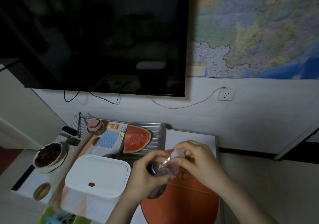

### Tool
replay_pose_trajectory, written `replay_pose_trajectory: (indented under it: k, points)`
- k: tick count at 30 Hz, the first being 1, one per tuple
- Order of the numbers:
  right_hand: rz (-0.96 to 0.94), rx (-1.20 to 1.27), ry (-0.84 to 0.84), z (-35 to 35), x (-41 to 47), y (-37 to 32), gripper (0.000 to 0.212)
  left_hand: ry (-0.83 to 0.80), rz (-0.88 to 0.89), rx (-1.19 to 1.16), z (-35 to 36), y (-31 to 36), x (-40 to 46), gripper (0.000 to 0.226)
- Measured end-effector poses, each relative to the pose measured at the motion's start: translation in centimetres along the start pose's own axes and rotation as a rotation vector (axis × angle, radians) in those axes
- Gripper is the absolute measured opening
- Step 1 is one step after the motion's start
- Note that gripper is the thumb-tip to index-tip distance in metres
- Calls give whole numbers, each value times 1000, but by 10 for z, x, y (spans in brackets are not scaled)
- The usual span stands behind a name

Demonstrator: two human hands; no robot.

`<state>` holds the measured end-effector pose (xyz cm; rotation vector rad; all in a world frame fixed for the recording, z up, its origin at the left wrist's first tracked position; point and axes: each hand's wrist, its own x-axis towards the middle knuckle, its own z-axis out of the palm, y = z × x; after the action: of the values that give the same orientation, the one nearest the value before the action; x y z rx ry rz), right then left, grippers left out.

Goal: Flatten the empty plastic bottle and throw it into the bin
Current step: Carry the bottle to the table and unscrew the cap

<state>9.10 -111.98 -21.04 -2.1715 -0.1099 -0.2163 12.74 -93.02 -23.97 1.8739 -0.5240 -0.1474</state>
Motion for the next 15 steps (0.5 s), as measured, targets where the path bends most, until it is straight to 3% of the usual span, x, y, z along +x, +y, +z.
replay_pose_trajectory:
  k: [5, 9, 13, 15]
  points:
    - [-27, 132, -92, 0, -10, 2, 35, 37, 60, 102, 2, 4, -9, 47]
    - [69, 158, 8, 1, -14, 5, 50, 50, 44, 115, 5, 3, -13, 46]
    - [40, 81, 43, 4, -14, 3, 29, 65, 21, 99, 5, 0, -13, 49]
    - [5, 137, -1, 2, -15, 4, 37, 57, 20, 91, 5, -1, -12, 50]
